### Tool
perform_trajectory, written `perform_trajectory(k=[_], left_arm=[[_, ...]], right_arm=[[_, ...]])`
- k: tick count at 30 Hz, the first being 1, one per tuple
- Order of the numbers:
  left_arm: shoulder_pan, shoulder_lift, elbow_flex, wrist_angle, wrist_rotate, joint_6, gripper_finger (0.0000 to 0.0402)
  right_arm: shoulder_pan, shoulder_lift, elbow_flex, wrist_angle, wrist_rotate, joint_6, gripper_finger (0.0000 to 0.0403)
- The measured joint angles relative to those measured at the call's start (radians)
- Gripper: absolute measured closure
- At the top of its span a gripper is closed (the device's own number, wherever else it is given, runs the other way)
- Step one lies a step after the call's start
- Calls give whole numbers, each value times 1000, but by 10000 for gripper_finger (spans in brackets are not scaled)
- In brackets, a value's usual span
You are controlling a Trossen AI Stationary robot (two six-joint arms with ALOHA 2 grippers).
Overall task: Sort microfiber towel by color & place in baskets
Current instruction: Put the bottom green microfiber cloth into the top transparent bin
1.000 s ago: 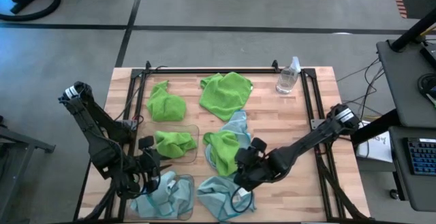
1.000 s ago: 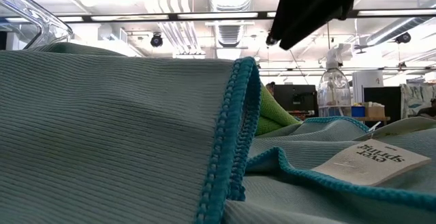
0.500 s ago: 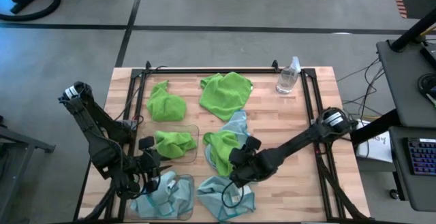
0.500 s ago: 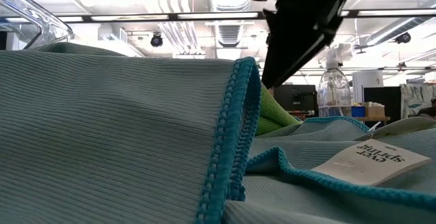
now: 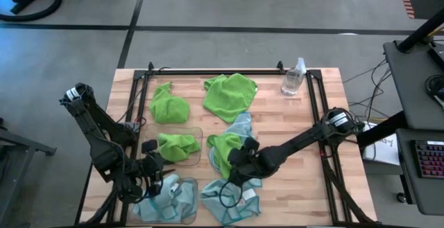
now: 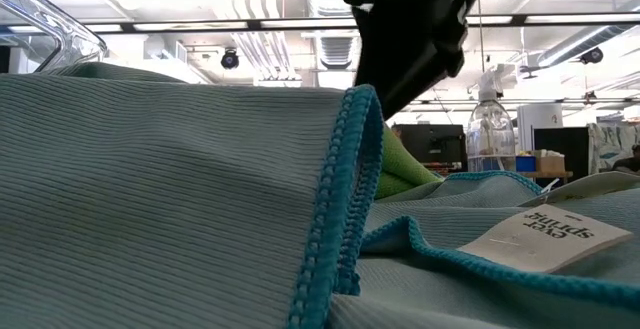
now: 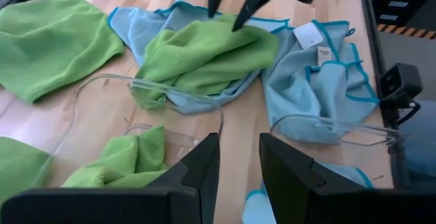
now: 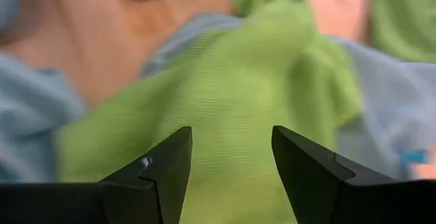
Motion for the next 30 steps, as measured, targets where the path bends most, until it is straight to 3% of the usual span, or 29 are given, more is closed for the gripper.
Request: perform_trajectory(k=[6, 30], left_arm=[[0, 0, 0, 24, 23, 0, 312], [0, 0, 0, 34, 22, 0, 312]], right_arm=[[0, 0, 0, 78, -133, -30, 204], [-10, 1, -14, 51, -127, -27, 204]])
